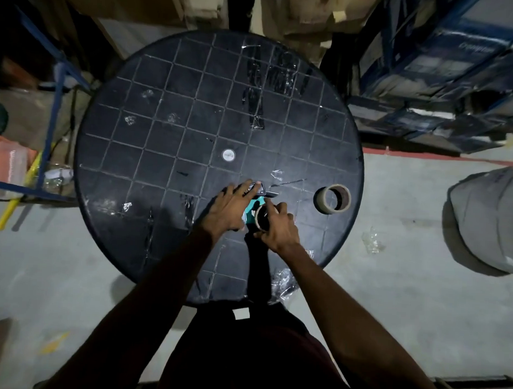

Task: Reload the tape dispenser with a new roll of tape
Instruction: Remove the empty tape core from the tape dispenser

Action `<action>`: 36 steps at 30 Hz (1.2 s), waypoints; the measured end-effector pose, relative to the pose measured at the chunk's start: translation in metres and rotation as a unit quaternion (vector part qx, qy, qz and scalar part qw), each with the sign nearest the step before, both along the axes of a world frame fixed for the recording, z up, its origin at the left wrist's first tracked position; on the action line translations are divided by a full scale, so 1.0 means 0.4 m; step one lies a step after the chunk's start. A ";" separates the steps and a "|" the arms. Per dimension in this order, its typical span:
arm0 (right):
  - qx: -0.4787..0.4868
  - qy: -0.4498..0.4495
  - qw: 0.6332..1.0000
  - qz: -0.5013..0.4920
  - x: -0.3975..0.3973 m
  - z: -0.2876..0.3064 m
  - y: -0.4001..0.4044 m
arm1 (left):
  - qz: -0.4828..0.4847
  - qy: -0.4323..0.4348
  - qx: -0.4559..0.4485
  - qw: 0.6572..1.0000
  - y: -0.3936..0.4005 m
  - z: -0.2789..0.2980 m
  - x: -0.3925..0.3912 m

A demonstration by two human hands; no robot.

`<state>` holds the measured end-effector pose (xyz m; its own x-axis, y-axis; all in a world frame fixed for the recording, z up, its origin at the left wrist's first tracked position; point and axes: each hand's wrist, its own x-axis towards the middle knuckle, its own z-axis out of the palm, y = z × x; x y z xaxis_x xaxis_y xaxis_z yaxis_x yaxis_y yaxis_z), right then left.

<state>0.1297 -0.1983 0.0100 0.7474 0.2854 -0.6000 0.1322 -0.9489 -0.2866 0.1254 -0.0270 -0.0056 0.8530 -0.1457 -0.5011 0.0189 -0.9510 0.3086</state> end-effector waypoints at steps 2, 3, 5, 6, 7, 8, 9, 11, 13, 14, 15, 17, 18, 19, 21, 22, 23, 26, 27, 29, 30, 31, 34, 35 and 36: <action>-0.017 -0.002 1.000 0.005 0.009 0.001 0.017 | -0.002 0.031 -0.031 0.999 0.004 0.012 0.023; -0.023 -0.004 1.000 0.007 0.013 0.002 0.025 | 0.000 0.035 -0.032 0.999 0.005 0.017 0.030; -0.030 -0.005 0.999 0.012 0.021 0.003 0.036 | -0.014 0.027 -0.015 0.999 -0.001 0.017 0.035; -0.031 -0.002 0.999 0.014 0.024 0.003 0.041 | -0.020 0.021 -0.008 1.000 -0.004 0.013 0.033; -0.035 0.001 0.999 0.015 0.026 0.004 0.045 | -0.024 0.017 -0.002 1.000 -0.007 0.011 0.031; -0.039 0.002 0.999 0.017 0.028 0.004 0.048 | -0.028 0.015 0.001 0.999 -0.011 0.010 0.029; -0.043 -0.001 0.999 0.017 0.030 0.005 0.050 | -0.031 0.017 0.004 0.999 -0.015 0.010 0.030; -0.043 -0.009 0.999 0.014 0.034 0.007 0.052 | -0.033 0.030 0.017 0.999 -0.027 0.018 0.036; -0.037 -0.014 0.999 0.008 0.037 0.011 0.051 | -0.031 0.050 0.032 0.998 -0.040 0.034 0.048; -0.033 -0.014 0.999 0.006 0.037 0.014 0.052 | -0.027 0.061 0.035 0.997 -0.045 0.040 0.054; -0.029 -0.014 0.999 0.003 0.037 0.017 0.052 | -0.022 0.070 0.036 0.997 -0.048 0.045 0.058; -0.024 -0.014 1.000 -0.003 0.036 0.023 0.053 | -0.012 0.085 0.031 0.996 -0.048 0.048 0.060; -0.023 -0.014 1.000 -0.006 0.035 0.023 0.053 | -0.009 0.090 0.028 0.996 -0.047 0.048 0.060; -0.024 -0.014 1.000 -0.009 0.035 0.023 0.054 | -0.009 0.095 0.026 0.995 -0.046 0.047 0.058; -0.027 -0.012 1.000 -0.007 0.037 0.026 0.056 | -0.007 0.100 0.025 0.995 -0.048 0.045 0.059; -0.029 -0.012 1.000 -0.003 0.038 0.027 0.057 | -0.006 0.102 0.025 0.994 -0.050 0.045 0.059; -0.031 -0.011 0.999 0.003 0.040 0.030 0.057 | -0.006 0.103 0.025 0.994 -0.050 0.044 0.060; -0.035 -0.013 0.999 0.026 0.043 0.032 0.055 | -0.002 0.100 0.023 0.995 -0.048 0.040 0.061; -0.036 -0.013 0.999 0.028 0.043 0.031 0.053 | -0.002 0.100 0.022 0.995 -0.047 0.039 0.060; -0.039 -0.009 0.999 0.026 0.042 0.030 0.049 | -0.001 0.099 0.021 0.995 -0.047 0.039 0.060; -0.040 -0.007 0.999 0.021 0.041 0.030 0.048 | 0.000 0.098 0.021 0.995 -0.047 0.038 0.061; -0.041 -0.003 0.999 0.011 0.041 0.031 0.046 | 0.000 0.097 0.020 0.995 -0.046 0.036 0.061; -0.035 0.005 0.998 -0.046 0.037 0.038 0.046 | 0.000 0.096 0.018 0.995 -0.041 0.029 0.062; -0.035 0.008 0.998 -0.061 0.035 0.040 0.049 | -0.002 0.095 0.016 0.995 -0.039 0.028 0.061; -0.035 0.008 0.997 -0.071 0.032 0.039 0.054 | -0.006 0.094 0.015 0.995 -0.038 0.027 0.060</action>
<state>0.1424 -0.1766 0.0254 0.7671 0.1344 -0.6273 -0.0099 -0.9752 -0.2211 0.1493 -0.0423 0.0052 0.7415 -0.1370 -0.6568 0.0631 -0.9603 0.2716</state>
